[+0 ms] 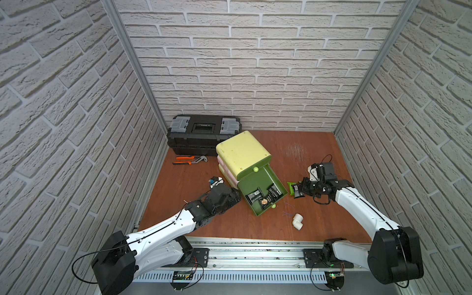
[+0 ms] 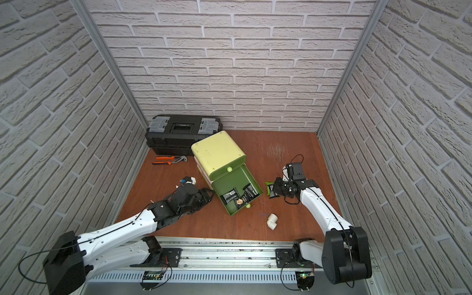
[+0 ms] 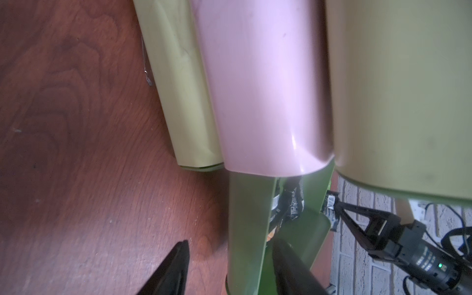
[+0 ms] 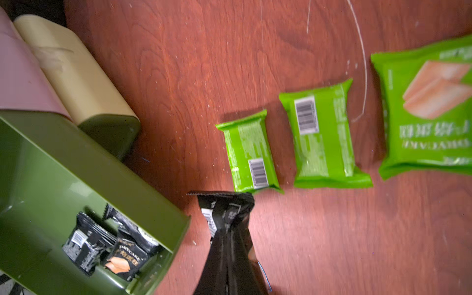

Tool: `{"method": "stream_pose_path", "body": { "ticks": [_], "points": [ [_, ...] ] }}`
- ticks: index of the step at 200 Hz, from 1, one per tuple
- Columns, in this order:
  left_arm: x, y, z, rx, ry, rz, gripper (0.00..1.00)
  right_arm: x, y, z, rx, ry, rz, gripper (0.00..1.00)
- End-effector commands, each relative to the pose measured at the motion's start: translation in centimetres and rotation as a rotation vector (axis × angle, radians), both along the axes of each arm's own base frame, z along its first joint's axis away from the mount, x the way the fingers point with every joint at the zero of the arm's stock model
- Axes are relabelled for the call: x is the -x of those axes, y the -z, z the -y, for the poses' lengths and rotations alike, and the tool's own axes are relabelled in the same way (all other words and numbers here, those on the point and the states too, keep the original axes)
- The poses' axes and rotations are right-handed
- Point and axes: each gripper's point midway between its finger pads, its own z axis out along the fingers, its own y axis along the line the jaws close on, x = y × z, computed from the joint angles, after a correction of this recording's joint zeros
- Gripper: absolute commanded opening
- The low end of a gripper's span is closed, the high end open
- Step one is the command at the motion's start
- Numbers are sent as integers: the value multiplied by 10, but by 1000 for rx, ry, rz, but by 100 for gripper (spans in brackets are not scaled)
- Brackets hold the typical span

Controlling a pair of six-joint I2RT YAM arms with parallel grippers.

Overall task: Take the cookies out of the drawer
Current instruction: Place the cookie at the center of the board.

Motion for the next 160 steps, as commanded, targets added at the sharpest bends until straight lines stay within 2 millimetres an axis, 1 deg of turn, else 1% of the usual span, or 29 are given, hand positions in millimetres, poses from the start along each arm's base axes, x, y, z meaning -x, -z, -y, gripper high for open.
{"method": "stream_pose_path", "body": {
  "ticks": [1,19,43,64,96,124,135,143,160],
  "points": [
    [-7,-13,7,29,12,34,58,21,12,-3,-31,14,-44,2],
    [-7,-14,8,30,17,36,58,28,18,-4,-44,22,-58,2],
    [-7,-14,9,30,20,34,58,28,27,-4,-48,30,-65,2],
    [-8,-15,10,32,19,36,58,23,35,-6,-59,30,-69,2],
    [-9,-16,10,31,19,37,58,11,38,-6,-53,32,-49,2],
    [-8,-16,11,34,22,37,58,12,50,-6,-51,31,-76,2],
    [-8,-17,11,36,24,37,59,13,53,-5,-47,32,-84,5],
    [-9,-17,11,35,25,39,59,15,53,-4,-42,34,-86,9],
    [-8,-17,12,35,27,38,61,16,50,-2,-29,37,-79,17]
  ]
}}
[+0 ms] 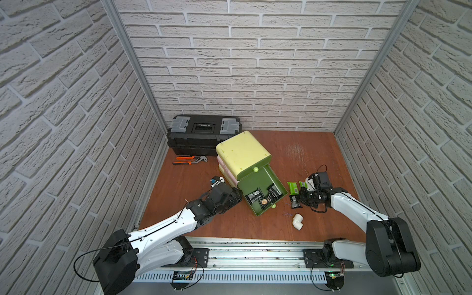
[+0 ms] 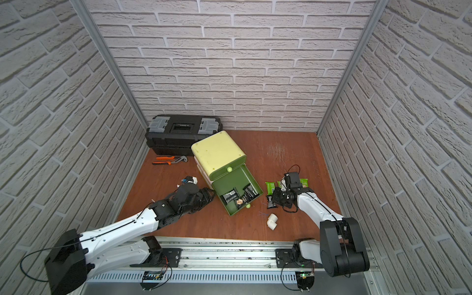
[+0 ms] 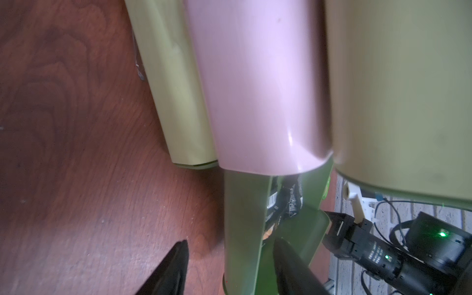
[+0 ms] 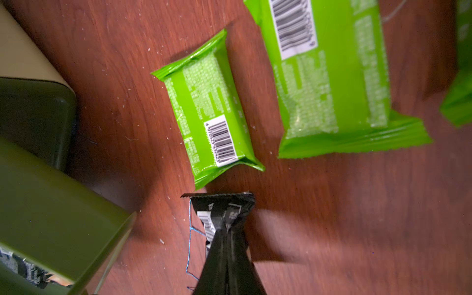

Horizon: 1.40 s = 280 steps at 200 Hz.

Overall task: Take the cookies out of the drawer
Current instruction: Place the cookie at the center of the board.

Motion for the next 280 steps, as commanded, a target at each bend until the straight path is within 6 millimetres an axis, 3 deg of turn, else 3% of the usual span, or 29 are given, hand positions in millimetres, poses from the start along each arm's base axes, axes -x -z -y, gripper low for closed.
{"method": "stream_pose_path", "body": {
  "ticks": [1,53,86,104,128,152,167,186,216,258,280],
  "points": [
    [-7,-14,6,25,8,37,61,0,-1,2,17,1,19,18],
    [-8,-12,10,30,18,38,62,8,-25,14,96,-8,40,42],
    [-10,-13,13,38,25,45,60,8,-62,8,180,-95,123,48],
    [-10,-13,13,40,27,46,59,8,-86,-12,243,-220,215,50],
    [-10,-13,11,41,19,50,59,10,-118,-54,320,-486,406,50],
    [-9,-15,6,40,4,57,59,18,-152,-104,389,-850,653,50],
    [-9,-16,3,37,-8,63,59,34,-165,-137,422,-1144,805,50],
    [-9,-16,-3,42,-35,69,59,49,-164,-163,469,-1462,927,55],
    [-7,-16,-15,34,-78,77,59,47,-147,-182,523,-1806,913,60],
    [-1,-7,-37,40,-158,64,59,32,-129,-209,566,-2066,889,60],
    [3,-3,-45,45,-179,59,59,26,-110,-217,621,-2177,839,61]
  ]
}}
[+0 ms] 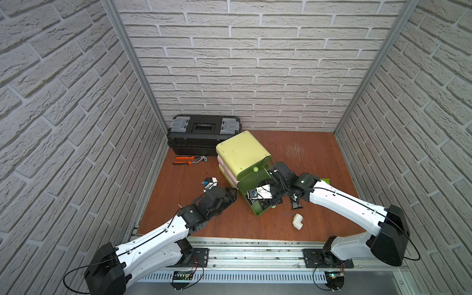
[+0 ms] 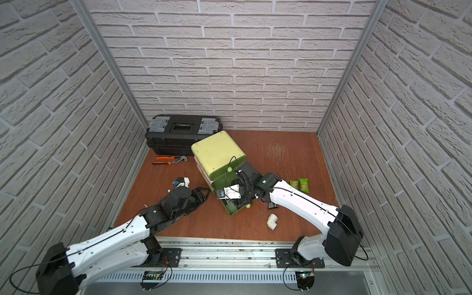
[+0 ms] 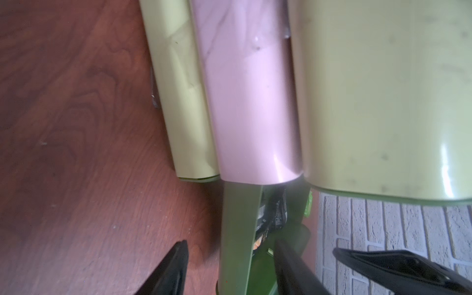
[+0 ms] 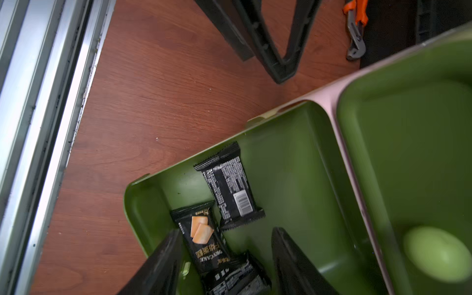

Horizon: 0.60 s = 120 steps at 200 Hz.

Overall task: Take the cookies out of the drawer
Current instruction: Place the cookie at the center of the board, then pick up the cookie from the drawer.

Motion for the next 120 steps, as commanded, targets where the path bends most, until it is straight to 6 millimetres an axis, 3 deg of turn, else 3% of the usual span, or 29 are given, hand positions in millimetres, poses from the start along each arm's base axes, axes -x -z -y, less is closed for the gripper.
{"method": "stream_pose_path", "body": {
  "ticks": [1,60,120],
  "points": [
    [0,9,-15,-8,-62,-10,59,3,10,-8,95,-174,56,61],
    [6,12,-26,-3,-83,-7,59,-20,47,-12,219,-182,134,62],
    [7,13,-28,-4,-87,-9,59,-31,69,-14,243,-175,176,62]
  ]
}}
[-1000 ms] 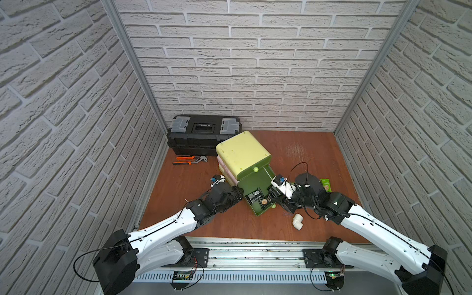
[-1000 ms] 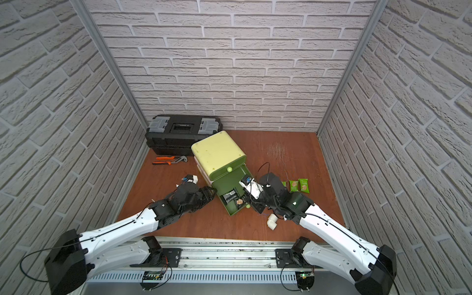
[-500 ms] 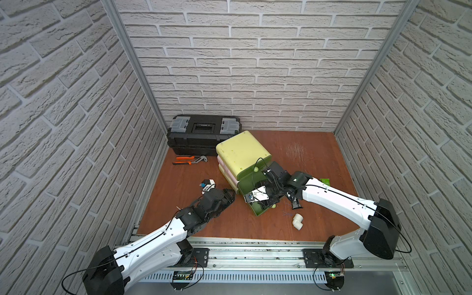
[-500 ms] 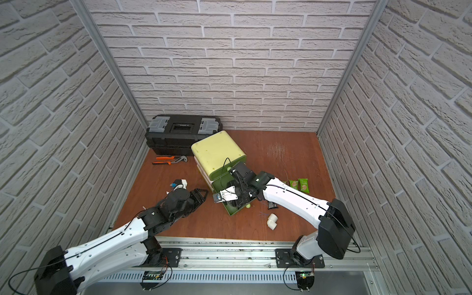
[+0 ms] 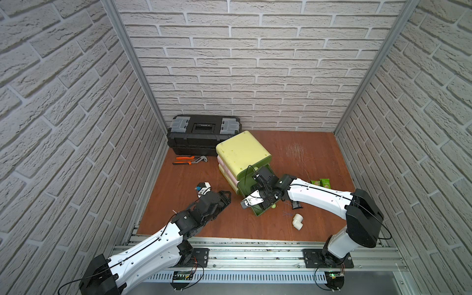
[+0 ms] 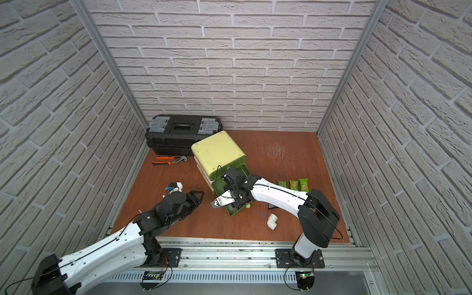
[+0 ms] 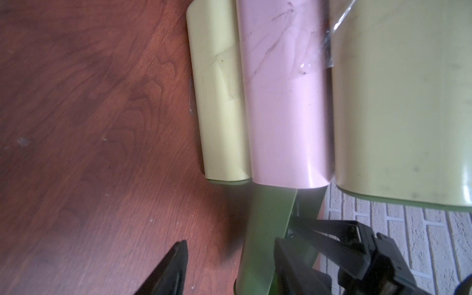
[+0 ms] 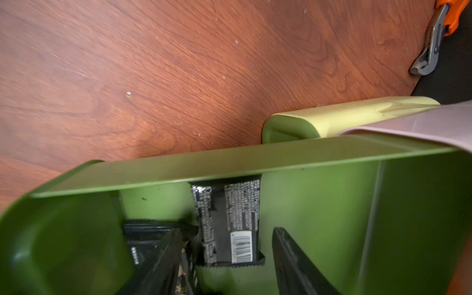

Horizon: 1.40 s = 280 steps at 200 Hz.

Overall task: Take the cookies out of the drawer
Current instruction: Pick up the cookie from the drawer.

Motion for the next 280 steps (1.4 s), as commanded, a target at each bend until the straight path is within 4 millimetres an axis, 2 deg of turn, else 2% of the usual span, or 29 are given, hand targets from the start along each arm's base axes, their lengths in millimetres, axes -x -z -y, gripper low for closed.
{"method": "stream_pose_path", "body": {
  "ticks": [1,45,106,150,205,280],
  "points": [
    [-1,4,-6,-8,-22,3,59,-5,7,-7,-1,-18,34,62],
    [-1,3,-6,-7,-23,3,59,-10,14,-11,-7,6,39,60],
    [-1,2,-5,-6,-20,3,60,-13,27,-6,22,18,42,58],
    [-1,2,-6,-10,-20,3,59,-13,31,-3,35,29,33,51],
    [-1,0,-6,-8,-19,4,59,-15,21,-2,13,47,47,44],
    [-3,-5,-2,-11,-1,18,59,-6,-7,6,-83,132,51,38]
  ]
}}
